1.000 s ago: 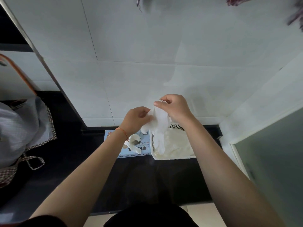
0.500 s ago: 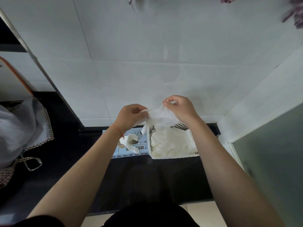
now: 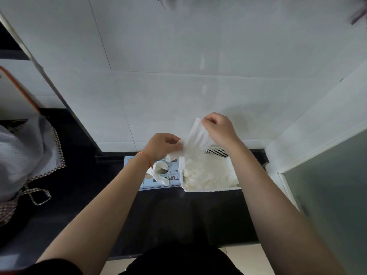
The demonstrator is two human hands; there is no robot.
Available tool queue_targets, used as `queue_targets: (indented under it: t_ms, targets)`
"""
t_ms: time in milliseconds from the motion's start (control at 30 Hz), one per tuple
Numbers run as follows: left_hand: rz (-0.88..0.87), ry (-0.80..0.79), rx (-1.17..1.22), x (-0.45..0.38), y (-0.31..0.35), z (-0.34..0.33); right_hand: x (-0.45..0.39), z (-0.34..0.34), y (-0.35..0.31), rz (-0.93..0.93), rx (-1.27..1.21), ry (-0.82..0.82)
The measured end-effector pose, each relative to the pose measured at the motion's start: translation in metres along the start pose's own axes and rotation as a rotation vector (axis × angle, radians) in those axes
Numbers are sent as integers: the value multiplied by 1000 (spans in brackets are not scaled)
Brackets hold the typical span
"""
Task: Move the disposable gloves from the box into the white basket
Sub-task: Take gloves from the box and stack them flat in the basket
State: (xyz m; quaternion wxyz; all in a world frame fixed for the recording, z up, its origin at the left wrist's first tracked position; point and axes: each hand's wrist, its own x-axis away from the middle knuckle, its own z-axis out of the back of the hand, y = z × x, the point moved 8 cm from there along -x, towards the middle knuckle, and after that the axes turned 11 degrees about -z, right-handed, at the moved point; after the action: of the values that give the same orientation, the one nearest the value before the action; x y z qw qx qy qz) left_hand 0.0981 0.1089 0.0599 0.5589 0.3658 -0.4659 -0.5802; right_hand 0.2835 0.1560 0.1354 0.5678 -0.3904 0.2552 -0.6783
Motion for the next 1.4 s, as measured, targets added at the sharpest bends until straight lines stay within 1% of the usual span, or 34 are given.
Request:
queue_targets:
  t_ms: [67,133,200,267,333,400,467,533,600,700,800,900,1000,1067,1167,1267,1300,1367,1400]
  targets:
    - [35,-75,-26,1,-5,-6,0,-6,0,20,40,25]
    - [61,-114,-23,2,-7,-9,1,-11,3,31,71,48]
    - [61,-89,0,2,-9,-5,0,-15,8,30,87,51]
    - [58,0,101,1,-11,4,0,-19,15,4,59,-2]
    - [89,79,252,-2,-16,11,3,-28,27,-81,-55,-137]
    - [149,83,335,-6,-23,10,10,-42,42,-213,-183,-340]
    - [171,-17,247,-14,-32,4,18,-55,61,-314,-228,-519]
    - [212,-165,47,-19,-44,-7,19,-63,83,-391,-278,-608]
    - [223,-265,-170,-29,-54,-23,10,-59,112,-486,-312,-560]
    - [177,-280,-355,-48,-62,-48,-3,-44,152,-553,-265,-395]
    - [168,-233,-442,-68,-70,-74,-15,-28,177,-503,-126,-304]
    - [123,-202,-545,-85,-68,-94,-27,-13,196,-464,-31,-218]
    - [68,-217,-712,-97,-64,-117,-40,2,218,-447,28,-171]
    - [5,-205,-819,-102,-60,-130,-48,12,227,-397,89,-120]
    - [-177,-143,-901,-101,-52,-144,-53,14,231,-304,211,-129]
    - [-407,-20,-1067,-84,-37,-165,-54,10,241,-262,281,-181]
    - [-464,11,-1080,-74,-33,-174,-54,10,243,-253,283,-189]
    - [-516,-31,-1051,-57,-36,-195,-55,8,244,-242,281,-192]
    - [-489,-89,-1049,-51,-42,-203,-56,7,245,-245,277,-195]
